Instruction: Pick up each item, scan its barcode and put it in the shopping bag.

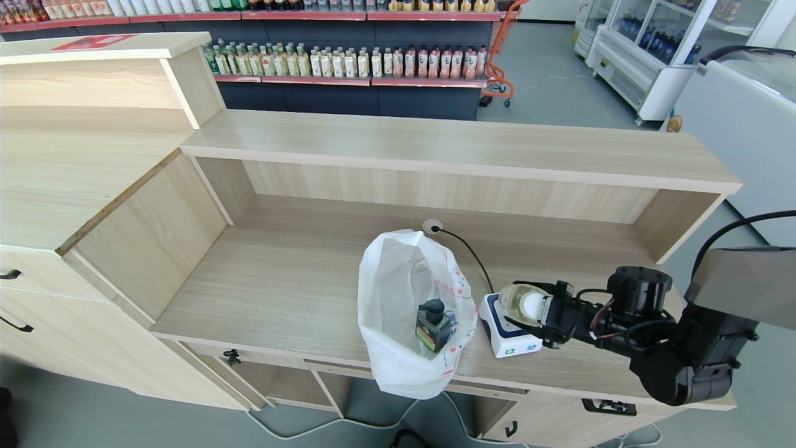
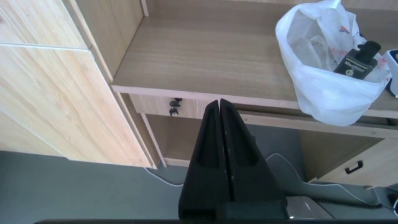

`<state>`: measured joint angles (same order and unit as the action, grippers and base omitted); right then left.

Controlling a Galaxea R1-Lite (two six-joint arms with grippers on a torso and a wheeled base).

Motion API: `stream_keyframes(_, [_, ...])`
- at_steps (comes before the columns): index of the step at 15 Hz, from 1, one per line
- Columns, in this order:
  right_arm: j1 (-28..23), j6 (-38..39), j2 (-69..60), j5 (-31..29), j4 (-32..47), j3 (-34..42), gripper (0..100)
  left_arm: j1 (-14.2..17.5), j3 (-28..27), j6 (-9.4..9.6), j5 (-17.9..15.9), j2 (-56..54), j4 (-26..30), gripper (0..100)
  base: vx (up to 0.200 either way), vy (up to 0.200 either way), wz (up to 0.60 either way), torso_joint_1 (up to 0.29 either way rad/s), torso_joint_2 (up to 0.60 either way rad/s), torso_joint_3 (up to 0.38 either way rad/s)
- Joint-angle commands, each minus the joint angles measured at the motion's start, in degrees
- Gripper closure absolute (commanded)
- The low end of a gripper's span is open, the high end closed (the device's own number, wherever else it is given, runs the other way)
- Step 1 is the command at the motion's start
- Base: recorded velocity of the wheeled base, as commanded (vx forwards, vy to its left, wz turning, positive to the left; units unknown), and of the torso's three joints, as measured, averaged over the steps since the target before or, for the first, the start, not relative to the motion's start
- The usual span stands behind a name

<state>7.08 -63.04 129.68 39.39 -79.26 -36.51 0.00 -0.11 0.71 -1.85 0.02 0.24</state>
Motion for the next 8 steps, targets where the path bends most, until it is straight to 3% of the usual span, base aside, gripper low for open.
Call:
stream_keyframes(1, [0.2,3.6,-3.7,0.5,-0.4,0.6,100,0.0,0.0,0.0,0.0,0.1,0.0,100,0.0,0.0,0.0,0.0,0.0,0.0])
stream_keyframes(5, [-0.2,18.9,-14.6,0.0,0.2,3.5,100,0.0,0.0,0.0,0.0,0.1,0.0,100,0.0,0.0,0.0,0.0,0.0,0.0])
stream_keyframes(8, [-2.0,41.7,-28.0,-9.2,5.8,8.6,100,0.0,0.0,0.0,0.0,0.1,0.0,100,0.0,0.0,0.0,0.0,0.0,0.0])
